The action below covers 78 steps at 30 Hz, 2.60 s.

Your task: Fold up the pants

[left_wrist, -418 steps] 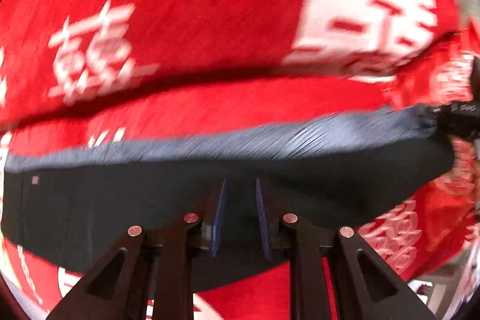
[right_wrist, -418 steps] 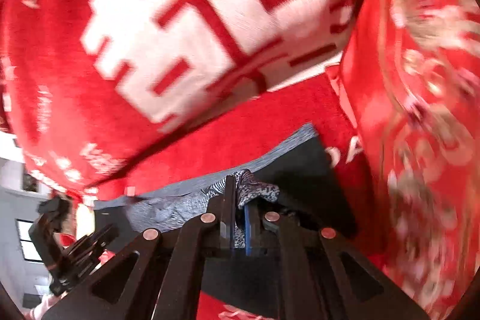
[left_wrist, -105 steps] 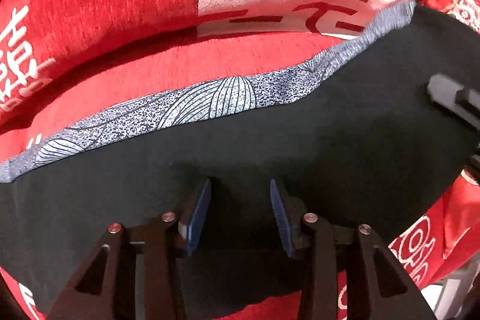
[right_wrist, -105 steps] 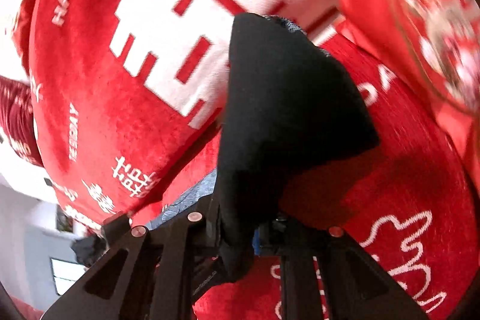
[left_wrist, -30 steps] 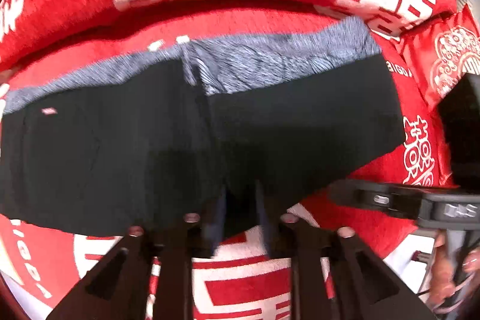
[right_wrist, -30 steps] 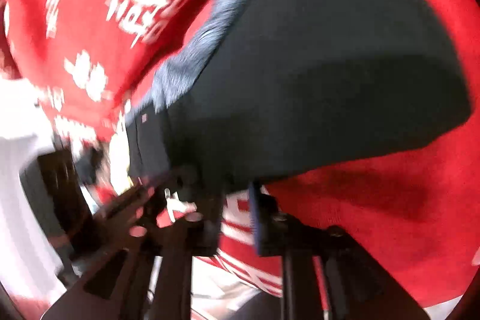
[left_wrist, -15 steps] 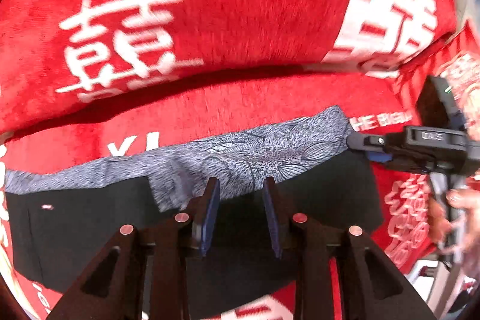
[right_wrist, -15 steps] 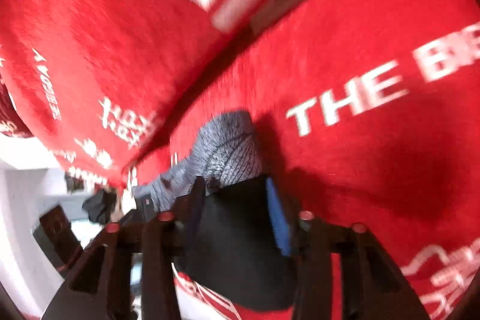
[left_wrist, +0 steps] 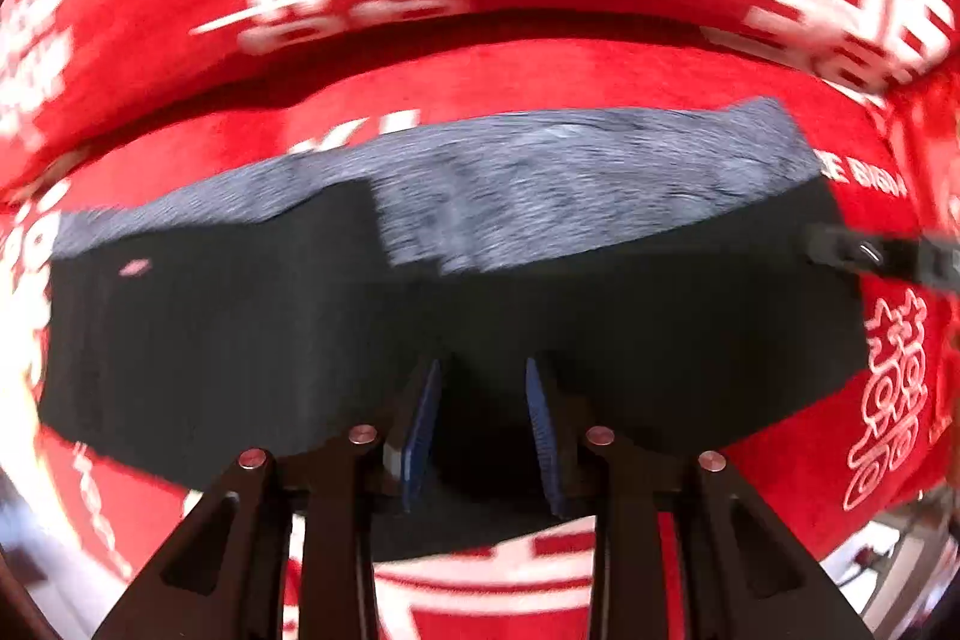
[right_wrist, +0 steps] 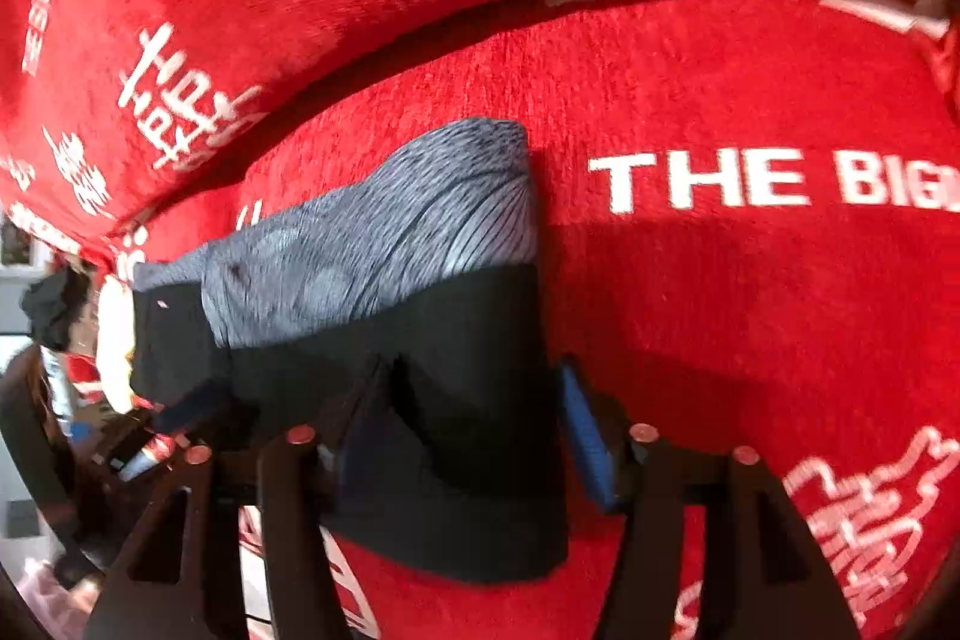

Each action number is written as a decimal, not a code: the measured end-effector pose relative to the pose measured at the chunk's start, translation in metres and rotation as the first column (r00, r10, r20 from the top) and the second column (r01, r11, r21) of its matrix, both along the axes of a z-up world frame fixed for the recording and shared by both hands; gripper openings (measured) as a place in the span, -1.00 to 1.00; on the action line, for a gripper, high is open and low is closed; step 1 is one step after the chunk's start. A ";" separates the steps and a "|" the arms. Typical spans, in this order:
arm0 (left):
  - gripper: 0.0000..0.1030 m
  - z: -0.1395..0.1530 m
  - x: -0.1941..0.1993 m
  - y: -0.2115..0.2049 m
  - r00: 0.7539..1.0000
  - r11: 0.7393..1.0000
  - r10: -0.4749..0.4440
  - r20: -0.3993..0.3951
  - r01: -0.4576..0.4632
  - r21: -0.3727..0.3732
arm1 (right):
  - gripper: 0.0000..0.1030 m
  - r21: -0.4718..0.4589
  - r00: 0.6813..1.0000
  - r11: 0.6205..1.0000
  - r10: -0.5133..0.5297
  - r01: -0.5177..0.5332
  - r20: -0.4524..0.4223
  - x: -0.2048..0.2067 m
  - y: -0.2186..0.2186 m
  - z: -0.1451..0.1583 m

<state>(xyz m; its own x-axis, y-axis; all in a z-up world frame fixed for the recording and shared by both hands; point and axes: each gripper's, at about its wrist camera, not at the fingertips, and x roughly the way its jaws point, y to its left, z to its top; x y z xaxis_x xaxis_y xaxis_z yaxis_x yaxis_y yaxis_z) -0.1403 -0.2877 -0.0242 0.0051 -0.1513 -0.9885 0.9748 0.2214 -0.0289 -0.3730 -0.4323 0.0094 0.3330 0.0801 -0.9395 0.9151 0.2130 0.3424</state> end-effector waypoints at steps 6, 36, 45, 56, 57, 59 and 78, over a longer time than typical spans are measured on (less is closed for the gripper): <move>0.59 0.014 0.024 0.025 0.989 0.989 0.148 0.029 -0.149 0.009 | 0.54 -0.081 0.997 0.994 0.073 -0.075 -0.032 0.003 0.034 0.036; 0.59 -0.014 0.157 0.118 0.957 0.951 0.290 0.008 -0.289 0.110 | -0.69 -0.129 0.776 0.774 0.582 -0.620 -0.242 0.202 0.152 0.012; 0.59 -0.017 0.172 0.132 0.933 0.929 0.360 -0.017 -0.357 0.103 | -0.47 -0.067 0.762 0.774 0.598 -0.629 -0.247 0.208 0.176 0.021; 0.59 -0.014 0.195 0.145 0.922 0.920 0.386 -0.040 -0.380 0.097 | 0.19 -0.057 0.814 0.824 0.541 -0.563 -0.211 0.231 0.175 0.023; 0.59 -0.014 0.198 0.146 0.922 0.920 0.386 -0.038 -0.381 0.095 | 0.21 -0.054 0.819 0.830 0.535 -0.556 -0.208 0.233 0.175 0.022; 0.59 -0.013 0.201 0.146 0.924 0.922 0.381 -0.032 -0.377 0.092 | 0.24 -0.046 0.828 0.840 0.522 -0.540 -0.204 0.234 0.175 0.019; 0.59 -0.019 0.254 0.152 0.896 0.896 0.443 -0.040 -0.440 0.062 | 0.34 0.032 0.844 0.875 0.476 -0.484 -0.249 0.249 0.183 -0.013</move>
<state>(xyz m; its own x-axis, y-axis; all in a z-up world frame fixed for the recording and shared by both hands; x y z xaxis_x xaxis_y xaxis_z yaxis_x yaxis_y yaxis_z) 0.1137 -0.1353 -0.0435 0.0085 -0.0960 -0.9953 0.7739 0.6310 -0.0542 -0.1241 -0.2494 -0.0033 0.0231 0.1407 -0.9898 0.7488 0.6536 0.1104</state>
